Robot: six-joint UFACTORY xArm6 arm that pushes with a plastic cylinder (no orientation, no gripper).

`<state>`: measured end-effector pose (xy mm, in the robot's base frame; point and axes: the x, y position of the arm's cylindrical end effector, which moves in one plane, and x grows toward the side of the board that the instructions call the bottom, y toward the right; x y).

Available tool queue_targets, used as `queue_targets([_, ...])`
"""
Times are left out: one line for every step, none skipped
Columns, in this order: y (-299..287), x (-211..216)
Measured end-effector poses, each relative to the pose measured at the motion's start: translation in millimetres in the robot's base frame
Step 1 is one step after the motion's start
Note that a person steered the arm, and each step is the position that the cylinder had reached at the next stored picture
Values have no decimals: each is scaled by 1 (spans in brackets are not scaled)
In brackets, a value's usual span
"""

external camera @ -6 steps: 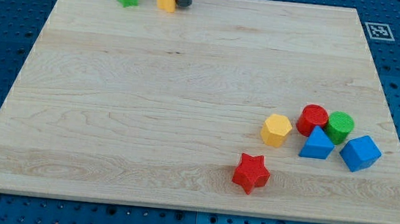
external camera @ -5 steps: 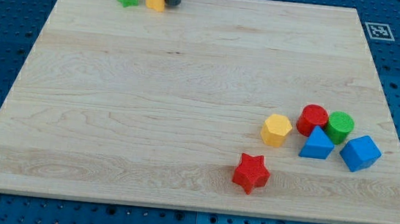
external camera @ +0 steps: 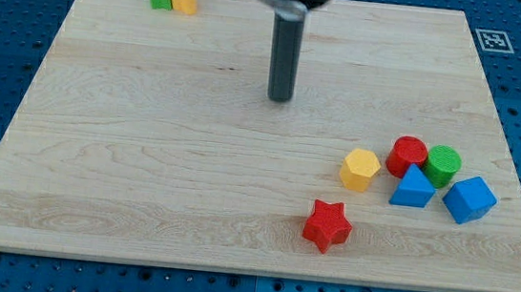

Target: Move yellow hexagon to the bottom of the yellow heart

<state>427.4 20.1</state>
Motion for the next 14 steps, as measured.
queue_targets([0,67])
queue_targets([15,112])
queue_targets([60,119])
queue_targets([107,119])
queue_targets([136,119])
queue_targets([129,119])
queue_targets([95,119])
queue_targets([84,110])
queue_targets([84,101])
queue_targets([83,98])
queue_targets([83,78])
queue_targets([82,56])
queue_targets([82,29])
queue_targets([83,1])
